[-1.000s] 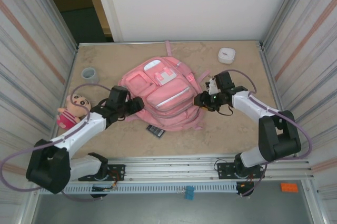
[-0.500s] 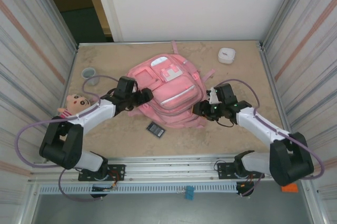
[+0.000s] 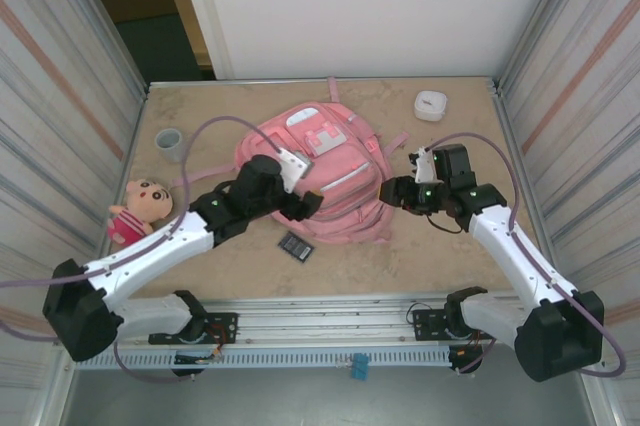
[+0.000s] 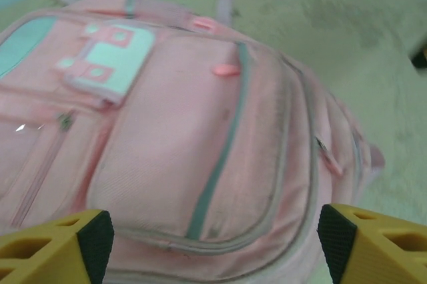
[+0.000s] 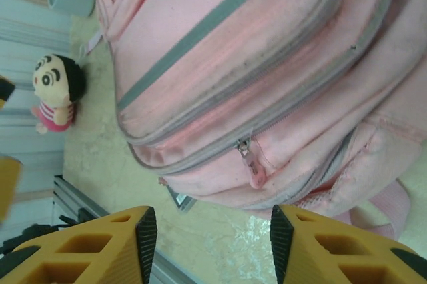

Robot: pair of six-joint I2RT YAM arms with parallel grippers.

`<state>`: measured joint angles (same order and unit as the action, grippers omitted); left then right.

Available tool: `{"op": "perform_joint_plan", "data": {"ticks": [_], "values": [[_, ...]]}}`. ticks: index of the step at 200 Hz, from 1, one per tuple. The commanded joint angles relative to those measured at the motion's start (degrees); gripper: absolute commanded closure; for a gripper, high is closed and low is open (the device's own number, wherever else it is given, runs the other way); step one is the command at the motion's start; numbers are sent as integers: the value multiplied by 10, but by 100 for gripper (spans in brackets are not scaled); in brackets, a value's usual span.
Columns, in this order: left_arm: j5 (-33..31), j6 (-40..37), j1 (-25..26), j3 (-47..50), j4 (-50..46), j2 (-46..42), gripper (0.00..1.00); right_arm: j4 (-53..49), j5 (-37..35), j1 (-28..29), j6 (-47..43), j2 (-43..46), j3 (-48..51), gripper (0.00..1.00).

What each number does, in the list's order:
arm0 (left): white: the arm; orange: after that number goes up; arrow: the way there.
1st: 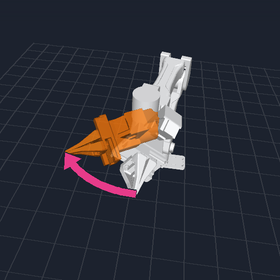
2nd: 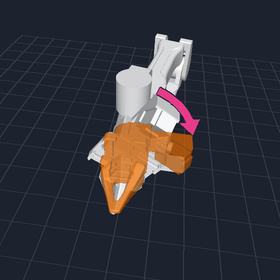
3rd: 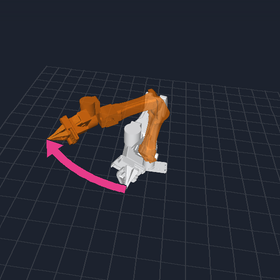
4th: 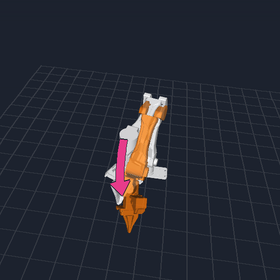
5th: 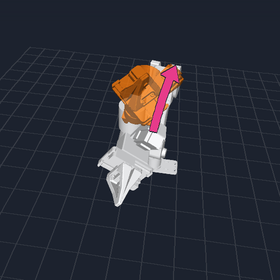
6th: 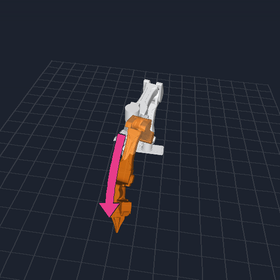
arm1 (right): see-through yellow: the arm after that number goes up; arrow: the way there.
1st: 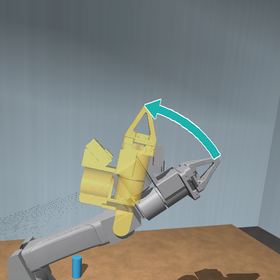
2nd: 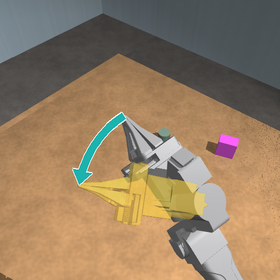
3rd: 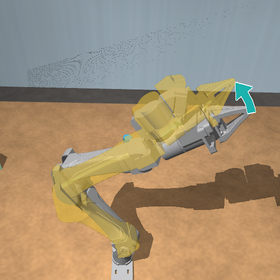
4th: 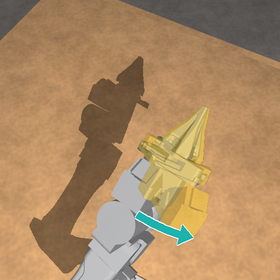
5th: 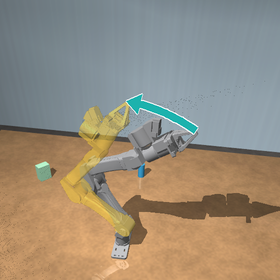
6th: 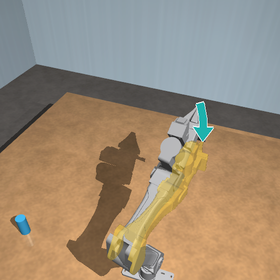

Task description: Pack the student bag

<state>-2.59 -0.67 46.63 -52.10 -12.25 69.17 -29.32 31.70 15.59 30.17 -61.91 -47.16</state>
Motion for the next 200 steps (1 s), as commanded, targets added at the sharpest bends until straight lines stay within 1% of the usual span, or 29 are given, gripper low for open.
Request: {"op": "perform_joint_plan", "data": {"ticks": [1, 17, 29, 54, 72, 87, 105, 118, 145, 161, 182, 200], "values": [[-27, -155, 38, -51, -40, 65, 14, -26, -14, -4, -36, -5, -16, 52], [-75, -180, 61, -91, -50, 130, 9, -13, -36, -5, -31, 7, -10, 52], [-115, -184, 69, -124, -53, 178, 6, -10, -45, -5, -34, 16, -10, 51], [-130, -199, 70, -160, -39, 247, 4, -11, -59, -6, -40, 30, -4, 50], [-121, -210, 70, -166, -35, 269, 6, -9, -59, -7, -43, 34, 6, 50], [-113, -212, 69, -163, -41, 271, 11, -6, -58, -7, -41, 36, 15, 50], [-98, -202, 69, -146, -38, 257, 13, 5, -54, -7, -38, 39, 26, 50], [-94, -194, 70, -130, -31, 246, 13, 13, -50, -7, -35, 38, 31, 50], [-60, -186, 70, -110, -29, 225, 11, 21, -42, -7, -30, 33, 34, 50], [-93, -182, 70, -99, -17, 222, 13, 23, -40, -7, -29, 33, 35, 50], [-156, -172, 66, -106, -26, 232, 20, 24, -41, -7, -28, 36, 35, 50], [-152, -169, 61, -104, -10, 231, 22, 25, -39, -7, -31, 36, 37, 49]]}}
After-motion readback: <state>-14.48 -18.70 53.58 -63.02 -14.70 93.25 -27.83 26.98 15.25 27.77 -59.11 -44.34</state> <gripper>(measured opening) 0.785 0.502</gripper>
